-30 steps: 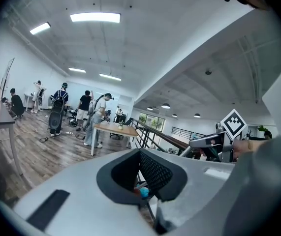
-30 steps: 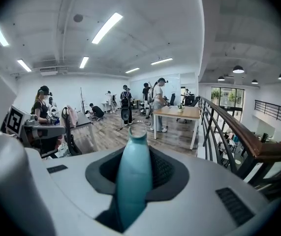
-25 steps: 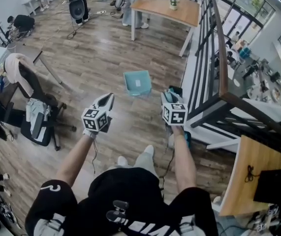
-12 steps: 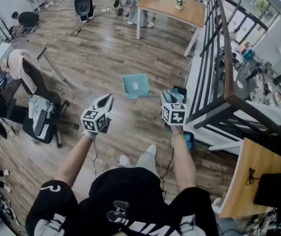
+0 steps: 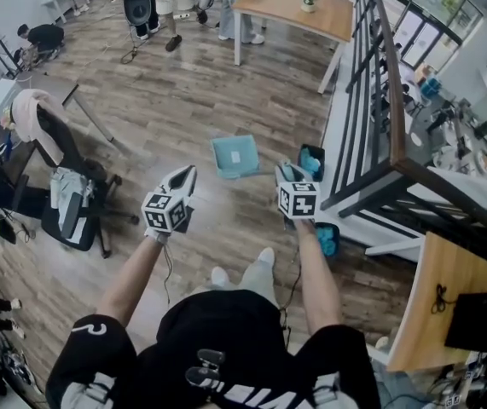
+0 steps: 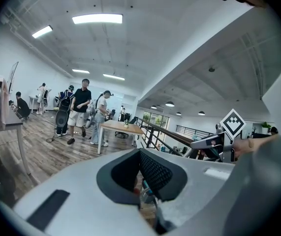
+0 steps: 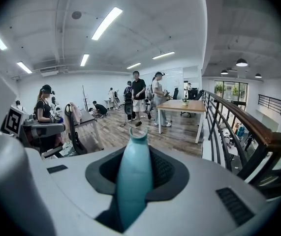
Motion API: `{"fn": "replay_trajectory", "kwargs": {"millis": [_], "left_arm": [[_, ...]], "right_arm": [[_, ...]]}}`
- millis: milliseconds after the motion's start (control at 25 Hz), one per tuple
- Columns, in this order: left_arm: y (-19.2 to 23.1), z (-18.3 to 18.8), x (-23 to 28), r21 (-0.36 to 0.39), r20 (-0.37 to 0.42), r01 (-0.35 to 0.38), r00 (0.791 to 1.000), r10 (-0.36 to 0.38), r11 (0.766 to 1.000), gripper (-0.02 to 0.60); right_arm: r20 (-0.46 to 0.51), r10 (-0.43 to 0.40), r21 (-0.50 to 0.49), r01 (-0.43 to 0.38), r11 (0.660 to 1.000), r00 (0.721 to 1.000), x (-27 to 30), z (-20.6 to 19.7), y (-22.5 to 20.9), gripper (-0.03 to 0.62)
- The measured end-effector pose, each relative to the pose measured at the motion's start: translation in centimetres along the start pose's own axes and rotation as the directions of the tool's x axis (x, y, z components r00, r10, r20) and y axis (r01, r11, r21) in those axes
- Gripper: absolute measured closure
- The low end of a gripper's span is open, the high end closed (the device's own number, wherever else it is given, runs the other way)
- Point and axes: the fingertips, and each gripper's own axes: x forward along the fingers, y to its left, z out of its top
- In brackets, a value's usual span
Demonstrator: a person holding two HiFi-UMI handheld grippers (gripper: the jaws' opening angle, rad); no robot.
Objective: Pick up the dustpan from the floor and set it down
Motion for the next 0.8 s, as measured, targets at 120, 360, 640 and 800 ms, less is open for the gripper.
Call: {"fn": "replay_trajectory", "kwargs": {"millis": [120, 360, 640, 800], "left_arm": [[-0.3, -0.5, 0.1, -0.007, -0.010, 0.005, 1.000, -0.005, 1.000, 0.584], [-0.6, -3.1, 0.9, -0.012, -0.044, 0.003, 0.999, -0.003, 1.000, 0.584], [-0.9, -7.6, 3.0, -0.017, -0.094, -0.002, 0.996, 0.000, 1.000, 0.584], [-1.4, -10.3, 4.5, -0.015, -0.116, 0.010, 0.993, -0.012, 1.000, 0.584]], "right_arm": [[-0.025, -0.009, 0.006, 0.009, 1.000, 1.000, 0.2, -1.6, -0.3, 0.507], [-0.058, -0.035, 0.015, 0.036, 0.999, 0.998, 1.1, -5.1, -1.1, 0.507], [-0.121, -0.067, 0.018, 0.070, 0.997, 0.990, 3.7, -10.5, -2.4, 0.507], [-0.175, -0.068, 0.013, 0.071, 0.997, 0.982, 5.2, -14.4, -2.9, 0.507]]}}
